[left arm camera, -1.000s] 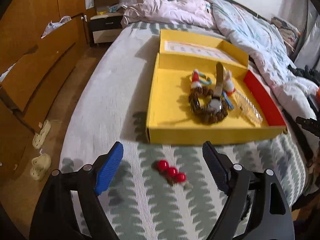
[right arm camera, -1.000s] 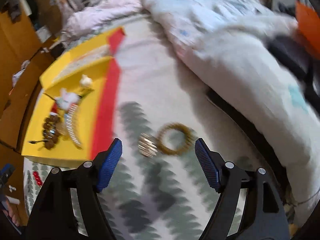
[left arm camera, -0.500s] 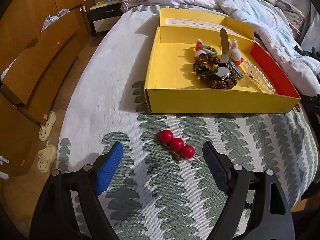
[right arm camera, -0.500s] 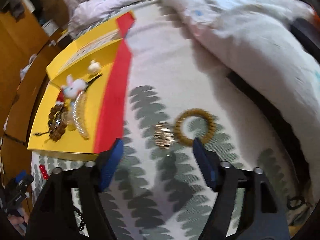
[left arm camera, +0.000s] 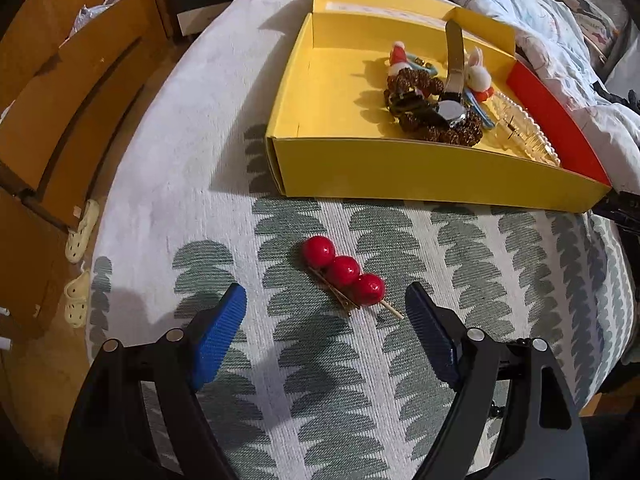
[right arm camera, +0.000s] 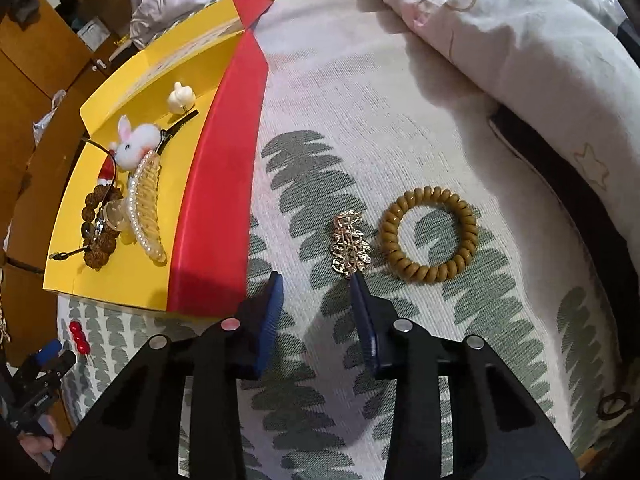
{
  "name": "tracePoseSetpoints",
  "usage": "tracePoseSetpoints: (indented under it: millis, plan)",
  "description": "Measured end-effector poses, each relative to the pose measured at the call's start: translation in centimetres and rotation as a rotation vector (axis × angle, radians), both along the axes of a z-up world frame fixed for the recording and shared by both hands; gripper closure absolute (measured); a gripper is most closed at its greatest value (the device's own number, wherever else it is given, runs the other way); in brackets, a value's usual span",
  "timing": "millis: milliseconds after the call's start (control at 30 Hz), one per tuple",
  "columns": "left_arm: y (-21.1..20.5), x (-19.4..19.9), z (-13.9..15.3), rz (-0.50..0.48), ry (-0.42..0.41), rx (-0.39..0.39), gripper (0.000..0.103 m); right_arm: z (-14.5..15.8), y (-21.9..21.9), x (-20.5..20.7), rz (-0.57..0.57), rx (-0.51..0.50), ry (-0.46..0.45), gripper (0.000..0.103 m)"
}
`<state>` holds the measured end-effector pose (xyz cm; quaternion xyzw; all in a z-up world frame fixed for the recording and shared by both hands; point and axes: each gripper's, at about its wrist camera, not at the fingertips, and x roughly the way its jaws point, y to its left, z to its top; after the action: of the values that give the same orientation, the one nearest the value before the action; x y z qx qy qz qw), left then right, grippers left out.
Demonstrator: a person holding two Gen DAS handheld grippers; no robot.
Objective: Organize jewelry
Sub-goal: 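Move the left tool to the red bead skewer while the right tool approaches the gold leaf pin, then close the left gripper on the red bead skewer while the right gripper grasps the gold leaf pin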
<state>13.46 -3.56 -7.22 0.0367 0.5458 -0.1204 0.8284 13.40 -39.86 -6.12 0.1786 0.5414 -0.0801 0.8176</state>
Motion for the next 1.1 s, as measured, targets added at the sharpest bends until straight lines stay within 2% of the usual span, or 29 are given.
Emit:
tracePoseSetpoints:
  millis: [100, 300, 433, 500, 600, 767, 867, 1000, 1100]
  plan:
    - [-0.2, 0.1, -0.3, 0.001, 0.008, 0.006, 0.023, 0.7, -0.1, 0.2, 0.019, -0.002, -0.041, 0.069]
    - [-0.6, 0.1, -0.5, -0.007, 0.014, 0.008, 0.023, 0.4, -0.2, 1.8, 0.026, -0.042, -0.042, 0.069]
    - [-0.9, 0.3, -0.8, -0.013, 0.031, 0.011, 0.023, 0.7, -0.2, 2.3, 0.057, -0.091, -0.029, 0.068]
    - [-1.0, 0.4, -0.9, -0.015, 0.036, 0.012, 0.023, 0.5, -0.5, 2.5, 0.040, -0.148, -0.003, 0.066]
    - [-1.2, 0.5, -1.1, -0.020, 0.044, 0.012, 0.023, -0.4, -1.1, 2.6, 0.045, -0.070, -0.005, 0.065]
    - [-1.5, 0.4, -1.5, -0.026, 0.056, 0.010, 0.023, -0.9, -0.5, 3.2, 0.069, -0.129, 0.016, 0.065]
    - [-1.5, 0.4, -1.7, -0.025, 0.061, 0.016, 0.023, -1.1, -0.6, 3.3, 0.069, -0.125, 0.028, 0.065]
    - [-1.2, 0.9, -2.0, -0.011, 0.071, 0.006, 0.023, -1.3, -0.6, 2.9, 0.077, -0.151, 0.043, 0.058]
    - [-1.2, 1.4, -2.2, -0.001, 0.078, -0.001, 0.022, -1.6, -0.6, 2.8, 0.079, -0.153, 0.039, 0.057]
